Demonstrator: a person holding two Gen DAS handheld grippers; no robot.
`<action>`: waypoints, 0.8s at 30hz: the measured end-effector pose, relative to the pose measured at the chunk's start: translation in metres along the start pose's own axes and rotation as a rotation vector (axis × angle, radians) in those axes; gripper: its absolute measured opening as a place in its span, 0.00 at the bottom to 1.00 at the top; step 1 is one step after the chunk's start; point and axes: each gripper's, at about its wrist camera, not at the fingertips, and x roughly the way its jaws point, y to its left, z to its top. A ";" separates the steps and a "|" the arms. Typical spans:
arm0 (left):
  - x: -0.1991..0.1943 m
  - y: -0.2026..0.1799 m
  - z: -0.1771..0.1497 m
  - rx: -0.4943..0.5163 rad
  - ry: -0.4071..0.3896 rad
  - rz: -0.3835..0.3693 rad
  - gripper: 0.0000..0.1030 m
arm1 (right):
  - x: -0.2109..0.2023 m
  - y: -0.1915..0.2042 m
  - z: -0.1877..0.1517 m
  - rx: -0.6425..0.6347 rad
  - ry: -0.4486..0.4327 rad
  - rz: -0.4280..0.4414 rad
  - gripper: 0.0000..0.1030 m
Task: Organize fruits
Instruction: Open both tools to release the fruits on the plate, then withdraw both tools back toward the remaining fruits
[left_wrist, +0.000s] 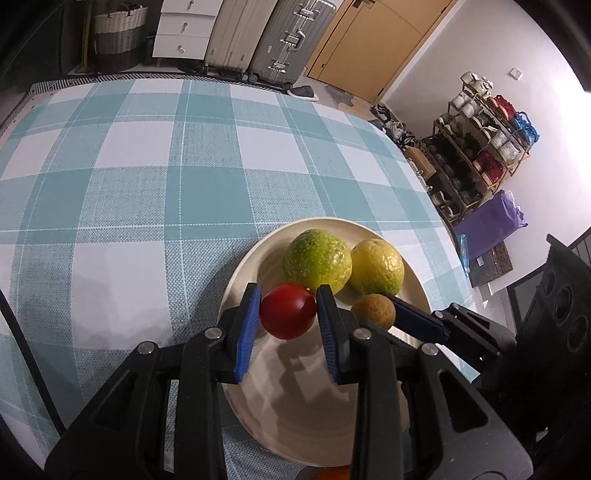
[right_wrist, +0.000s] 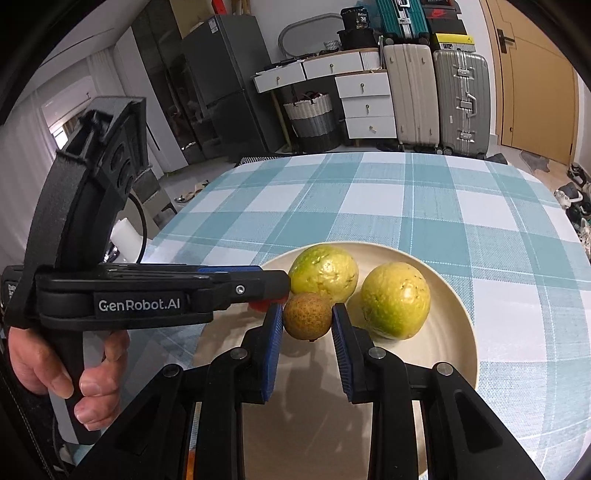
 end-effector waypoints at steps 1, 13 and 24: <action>-0.001 0.000 0.000 -0.004 -0.004 -0.005 0.26 | 0.000 0.001 0.000 -0.003 -0.001 -0.002 0.27; -0.037 -0.007 -0.010 -0.001 -0.037 0.014 0.33 | -0.035 0.008 -0.007 -0.012 -0.097 -0.005 0.60; -0.082 -0.024 -0.047 0.036 -0.082 0.088 0.49 | -0.078 0.001 -0.024 0.041 -0.140 -0.028 0.67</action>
